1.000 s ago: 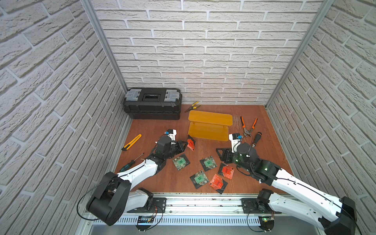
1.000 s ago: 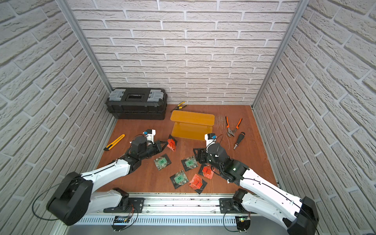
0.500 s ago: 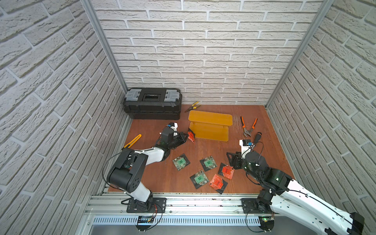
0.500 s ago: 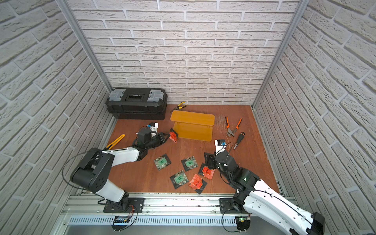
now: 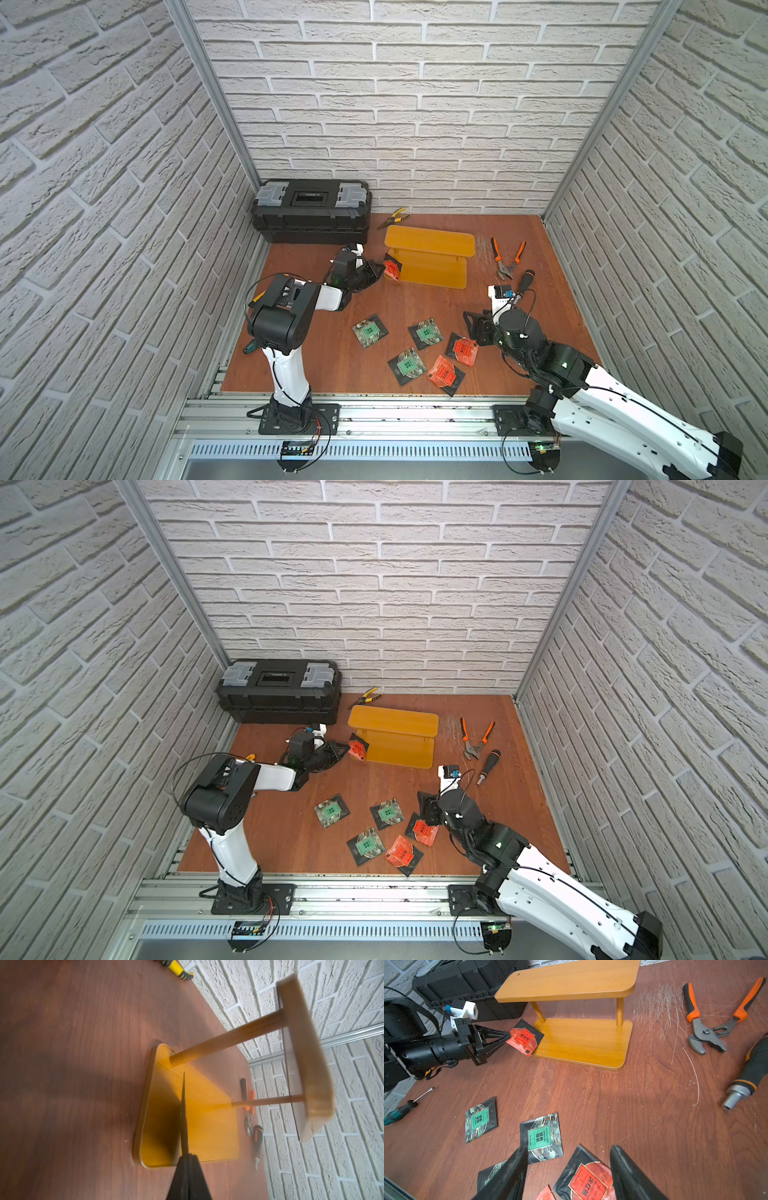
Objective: Place the tea bags on the shelf by color
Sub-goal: Place the tea bag on the shelf.
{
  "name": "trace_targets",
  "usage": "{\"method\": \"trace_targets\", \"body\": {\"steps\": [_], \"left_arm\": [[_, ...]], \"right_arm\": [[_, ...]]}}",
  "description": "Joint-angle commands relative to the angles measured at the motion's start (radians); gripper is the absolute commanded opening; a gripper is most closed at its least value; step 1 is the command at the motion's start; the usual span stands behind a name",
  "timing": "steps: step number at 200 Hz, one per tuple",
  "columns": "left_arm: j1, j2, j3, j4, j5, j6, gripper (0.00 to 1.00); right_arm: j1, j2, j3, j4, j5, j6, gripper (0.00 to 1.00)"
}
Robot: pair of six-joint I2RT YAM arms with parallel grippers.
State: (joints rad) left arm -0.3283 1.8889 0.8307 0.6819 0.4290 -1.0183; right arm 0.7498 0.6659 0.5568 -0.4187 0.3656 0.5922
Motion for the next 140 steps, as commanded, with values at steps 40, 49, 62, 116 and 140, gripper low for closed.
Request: {"method": "trace_targets", "body": {"steps": [40, 49, 62, 116, 140], "left_arm": [[0.003, 0.086, 0.048, 0.053, 0.0, -0.027, 0.0], [0.004, 0.094, 0.053, 0.055, -0.002, -0.03, 0.0], [0.004, 0.103, 0.06, 0.056, -0.004, -0.033, 0.0], [-0.003, 0.138, 0.08, 0.073, -0.017, -0.053, 0.0], [-0.008, 0.155, 0.097, 0.073, -0.014, -0.057, 0.0]], "right_arm": [[-0.005, 0.008, 0.004, 0.0, 0.021, -0.005, 0.67], [-0.006, 0.006, 0.004, -0.002, 0.019, -0.006, 0.67], [-0.006, 0.007, 0.005, -0.004, 0.022, -0.003, 0.67], [-0.007, 0.008, 0.002, -0.004, 0.022, -0.002, 0.67], [-0.007, 0.01, 0.002, -0.003, 0.022, -0.002, 0.67]]}}
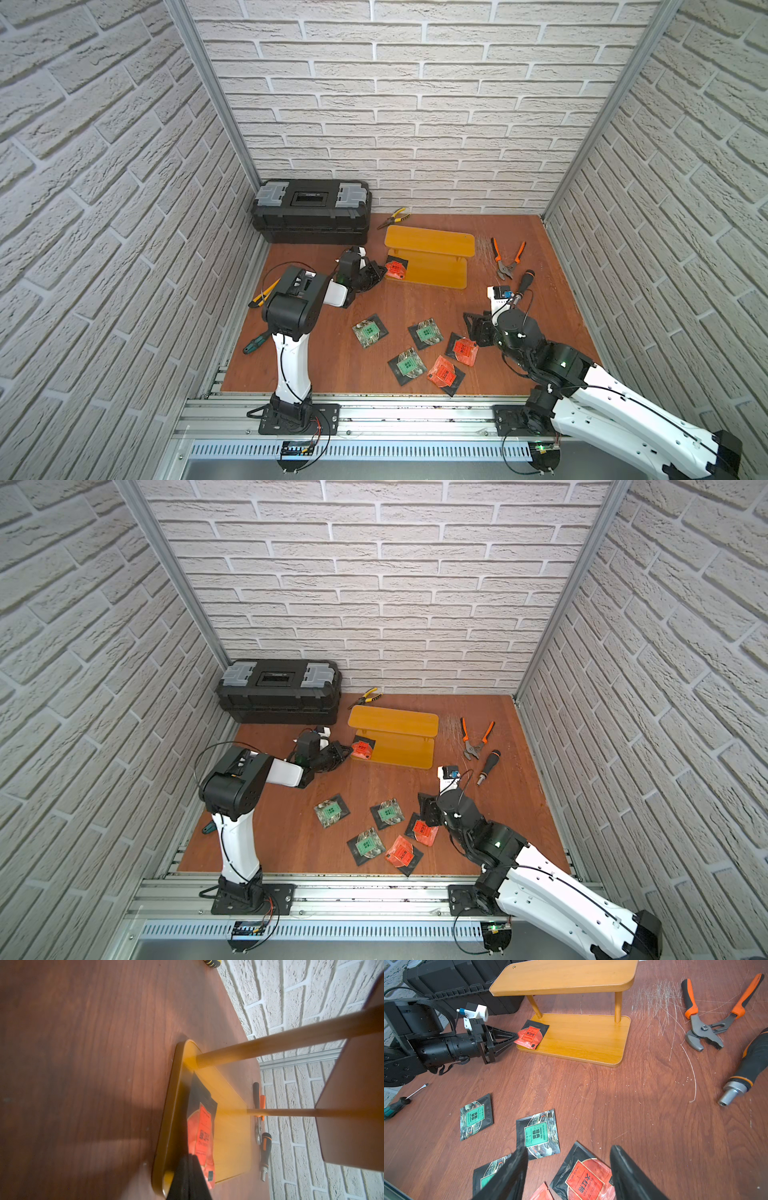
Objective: Place the tea bags on the shelf by color
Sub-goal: Place the tea bag on the shelf.
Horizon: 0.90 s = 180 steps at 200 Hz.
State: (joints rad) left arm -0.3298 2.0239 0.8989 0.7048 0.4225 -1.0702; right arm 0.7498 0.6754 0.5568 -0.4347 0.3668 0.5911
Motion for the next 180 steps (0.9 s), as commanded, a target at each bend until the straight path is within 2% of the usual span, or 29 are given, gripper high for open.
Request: {"method": "trace_targets", "body": {"steps": [1, 125, 180], "left_arm": [[-0.007, 0.021, 0.03, 0.049, -0.007, -0.006, 0.0], [-0.026, 0.034, 0.066, 0.024, -0.002, -0.01, 0.0], [-0.026, 0.005, 0.042, 0.026, -0.005, -0.007, 0.17]], "right_arm": [[-0.006, 0.001, 0.003, 0.013, 0.021, -0.001, 0.67], [-0.009, -0.015, -0.003, -0.001, 0.027, -0.004, 0.67], [-0.009, -0.025, -0.007, -0.006, 0.026, 0.001, 0.67]]}}
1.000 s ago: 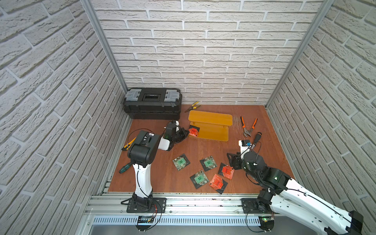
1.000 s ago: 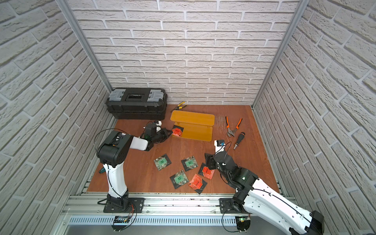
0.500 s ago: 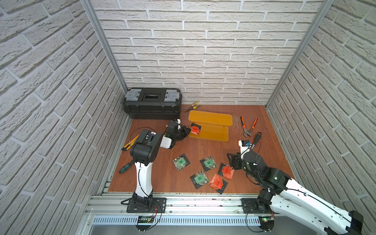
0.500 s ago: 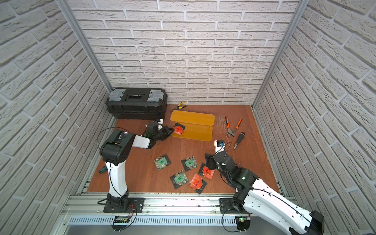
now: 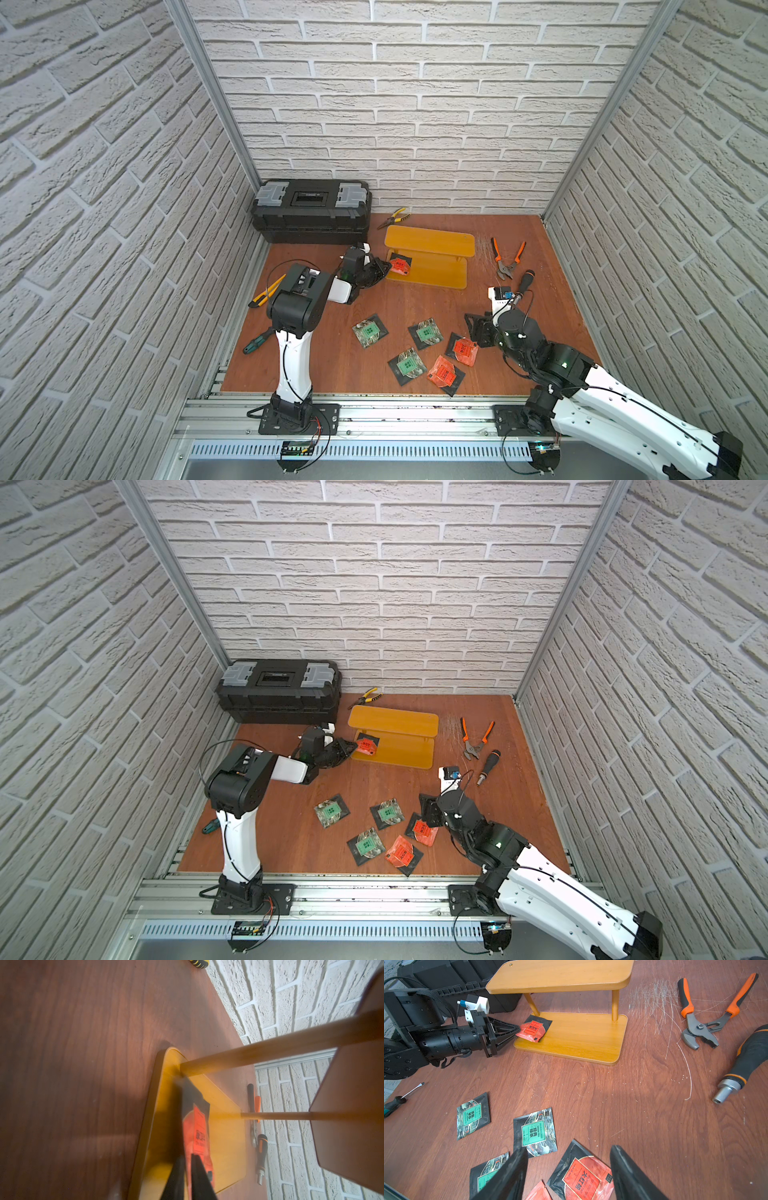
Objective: Place the tea bags on the shelf by color
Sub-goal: Place the tea bag on the shelf.
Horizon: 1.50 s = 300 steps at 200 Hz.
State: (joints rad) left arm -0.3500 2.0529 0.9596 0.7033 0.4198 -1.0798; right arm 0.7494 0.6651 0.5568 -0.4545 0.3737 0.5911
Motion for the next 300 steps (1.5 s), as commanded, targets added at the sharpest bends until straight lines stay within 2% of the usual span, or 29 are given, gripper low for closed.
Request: {"method": "trace_targets", "body": {"steps": [1, 118, 150, 167, 207, 237, 272, 300], "left_arm": [[-0.006, -0.024, -0.019, 0.027, -0.003, 0.002, 0.17], [0.006, -0.078, -0.069, 0.035, -0.019, -0.003, 0.34], [0.022, -0.125, -0.107, 0.033, -0.035, 0.0, 0.46], [0.025, -0.16, -0.137, 0.03, -0.039, 0.004, 0.56], [0.028, -0.263, -0.225, -0.018, -0.042, 0.036, 0.84], [0.028, -0.366, -0.299, -0.092, -0.037, 0.083, 0.98], [0.016, -0.5, -0.368, -0.2, -0.017, 0.161, 0.99], [-0.035, -0.606, -0.386, -0.33, -0.024, 0.255, 0.99]], "right_arm": [[-0.008, -0.014, -0.007, 0.014, 0.019, 0.001, 0.67], [-0.008, -0.013, -0.009, 0.01, 0.021, 0.001, 0.68], [-0.014, 0.008, -0.004, 0.002, 0.015, -0.002, 0.7], [-0.022, 0.029, -0.001, 0.002, -0.003, -0.009, 0.72], [-0.045, 0.099, 0.0, 0.01, -0.134, -0.018, 0.72], [-0.047, 0.131, -0.008, -0.005, -0.25, -0.017, 0.72], [-0.046, 0.157, -0.015, -0.055, -0.376, -0.002, 0.7], [-0.047, 0.195, -0.02, -0.086, -0.458, 0.029, 0.67]]}}
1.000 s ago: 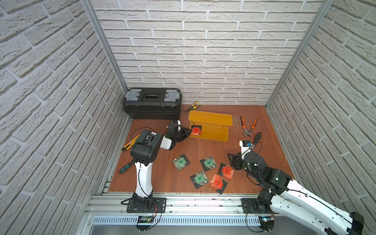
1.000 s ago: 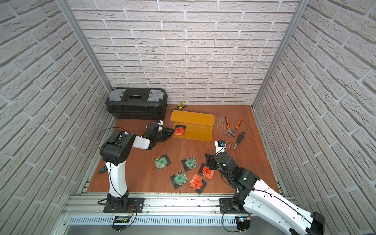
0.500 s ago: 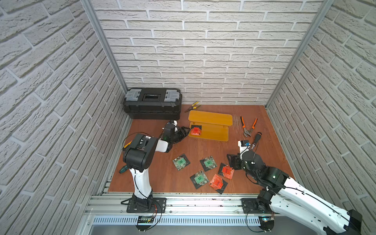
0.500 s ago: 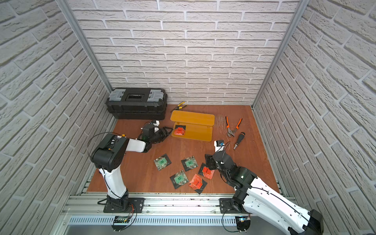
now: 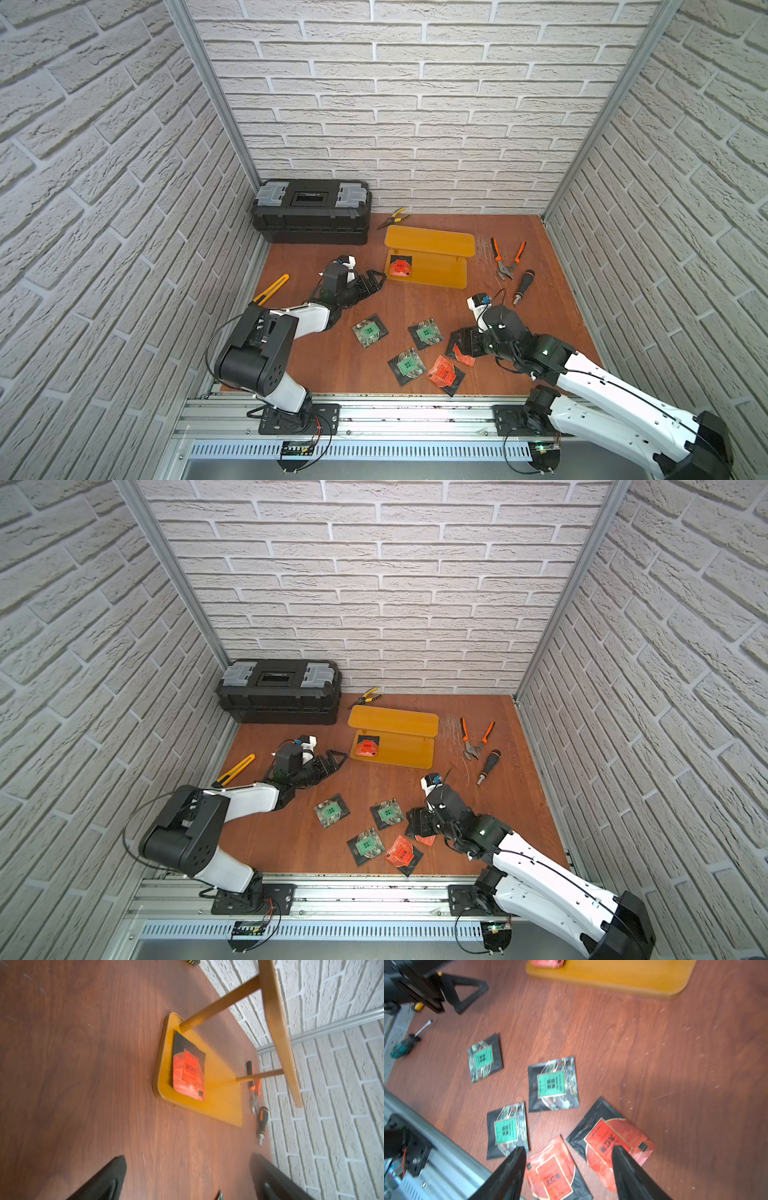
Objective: Place the tea bags on the shelf by color
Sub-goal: Place the tea bag on the shelf, then pick up the tea bag from the center of the board.
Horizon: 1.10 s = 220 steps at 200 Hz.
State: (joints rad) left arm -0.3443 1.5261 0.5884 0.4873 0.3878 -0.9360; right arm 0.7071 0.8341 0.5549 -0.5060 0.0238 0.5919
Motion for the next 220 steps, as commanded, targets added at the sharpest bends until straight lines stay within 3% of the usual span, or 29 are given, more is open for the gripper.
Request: {"method": "trace_targets", "body": {"steps": [1, 33, 100, 156, 220], "left_arm": [[-0.044, -0.083, -0.015, -0.12, 0.007, 0.115, 0.99], [-0.102, -0.2, -0.056, -0.22, -0.02, 0.172, 0.99], [-0.167, -0.389, -0.133, -0.347, -0.083, 0.2, 0.98], [-0.177, -0.395, -0.146, -0.354, -0.103, 0.206, 0.98], [-0.21, -0.372, -0.153, -0.332, -0.102, 0.198, 0.98]], "right_arm": [[-0.005, 0.029, -0.018, -0.036, -0.11, 0.03, 0.67], [0.008, 0.078, -0.043, -0.044, -0.183, 0.079, 0.61], [0.045, 0.116, -0.078, -0.058, -0.178, 0.132, 0.61], [0.052, 0.118, -0.067, -0.052, -0.105, 0.138, 0.6], [0.055, 0.212, -0.063, -0.047, -0.176, 0.141, 0.6]]}}
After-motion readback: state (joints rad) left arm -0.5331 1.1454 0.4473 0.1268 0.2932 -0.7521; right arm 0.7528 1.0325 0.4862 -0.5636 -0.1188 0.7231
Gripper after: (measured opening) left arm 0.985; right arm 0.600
